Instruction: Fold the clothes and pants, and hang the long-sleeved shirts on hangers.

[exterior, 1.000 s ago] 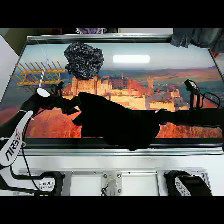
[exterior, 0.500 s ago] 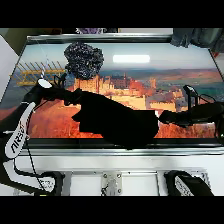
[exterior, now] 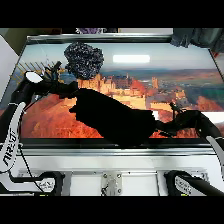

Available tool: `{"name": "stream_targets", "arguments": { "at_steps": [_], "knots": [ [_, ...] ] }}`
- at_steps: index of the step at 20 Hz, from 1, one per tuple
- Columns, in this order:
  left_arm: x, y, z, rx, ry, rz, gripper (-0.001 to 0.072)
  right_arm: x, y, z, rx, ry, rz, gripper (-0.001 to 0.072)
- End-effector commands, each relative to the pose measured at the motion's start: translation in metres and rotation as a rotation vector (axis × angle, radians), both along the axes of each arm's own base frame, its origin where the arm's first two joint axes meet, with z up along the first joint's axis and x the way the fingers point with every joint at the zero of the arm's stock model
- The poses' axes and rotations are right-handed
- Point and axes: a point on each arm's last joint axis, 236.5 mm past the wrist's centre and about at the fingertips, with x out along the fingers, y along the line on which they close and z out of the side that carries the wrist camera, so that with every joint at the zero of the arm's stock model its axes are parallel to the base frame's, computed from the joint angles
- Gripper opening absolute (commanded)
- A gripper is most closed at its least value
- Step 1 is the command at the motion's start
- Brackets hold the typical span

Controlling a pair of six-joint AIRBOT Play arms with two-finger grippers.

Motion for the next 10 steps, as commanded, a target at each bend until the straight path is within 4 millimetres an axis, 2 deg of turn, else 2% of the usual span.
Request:
{"name": "stream_targets", "arguments": {
  "at_steps": [1,4,5,6,7,8,9,10],
  "knots": [
    [0.000,0.000,0.003,0.001,-0.008,-0.002,0.0026,0.005,0.035,-0.020,0.036,-0.006,0.028,0.0707],
    [0.000,0.000,0.003,0.001,-0.007,-0.003,0.0026,0.000,0.060,-0.029,0.030,-0.012,0.096,0.0684],
    [-0.001,0.000,0.003,0.001,-0.007,-0.003,0.0026,-0.002,0.067,-0.031,0.030,-0.013,0.119,0.0515],
    [-0.001,0.000,0.003,0.000,-0.004,-0.005,0.0026,-0.003,0.071,-0.030,0.028,-0.021,0.134,0.0255],
    [-0.002,-0.001,0.005,-0.004,-0.001,-0.005,0.0026,0.000,0.073,-0.026,0.030,-0.032,0.143,0.0024],
    [-0.003,0.001,0.011,-0.013,0.002,0.012,0.0025,0.006,0.073,-0.015,0.037,-0.056,0.147,0.0029],
    [-0.002,0.006,0.027,-0.016,-0.026,0.030,0.0025,0.019,0.070,0.005,0.037,-0.107,0.165,0.0028],
    [0.001,0.010,0.054,-0.017,-0.083,0.036,0.0025,0.036,0.060,0.035,0.020,-0.180,0.183,0.0028]
  ]
}}
